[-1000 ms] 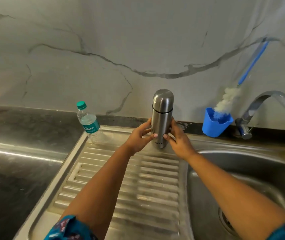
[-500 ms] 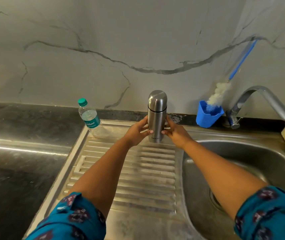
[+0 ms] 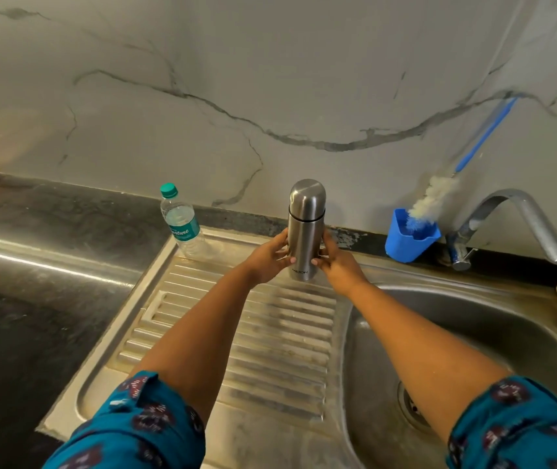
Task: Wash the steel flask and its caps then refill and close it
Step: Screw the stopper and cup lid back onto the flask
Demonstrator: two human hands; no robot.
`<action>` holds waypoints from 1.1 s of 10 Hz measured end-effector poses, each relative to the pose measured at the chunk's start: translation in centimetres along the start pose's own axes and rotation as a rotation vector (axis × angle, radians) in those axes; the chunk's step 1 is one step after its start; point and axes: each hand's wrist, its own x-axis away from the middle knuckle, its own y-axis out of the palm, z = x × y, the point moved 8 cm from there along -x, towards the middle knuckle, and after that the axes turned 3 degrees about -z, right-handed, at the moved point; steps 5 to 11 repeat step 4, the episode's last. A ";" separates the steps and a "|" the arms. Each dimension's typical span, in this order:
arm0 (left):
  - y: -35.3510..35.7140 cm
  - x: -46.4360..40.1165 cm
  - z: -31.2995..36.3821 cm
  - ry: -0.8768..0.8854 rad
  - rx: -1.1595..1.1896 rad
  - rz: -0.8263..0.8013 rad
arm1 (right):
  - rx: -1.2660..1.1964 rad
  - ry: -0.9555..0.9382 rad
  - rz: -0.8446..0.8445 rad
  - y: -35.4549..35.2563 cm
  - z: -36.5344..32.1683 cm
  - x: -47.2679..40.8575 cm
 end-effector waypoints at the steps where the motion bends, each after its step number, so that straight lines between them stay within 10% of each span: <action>1: 0.2 0.5 0.4 -0.025 -0.019 -0.003 | -0.010 0.010 -0.017 -0.1 -0.4 0.1; 11: -0.9 2.8 1.2 -0.205 -0.296 0.185 | 0.040 0.036 0.002 -0.1 -1.6 1.4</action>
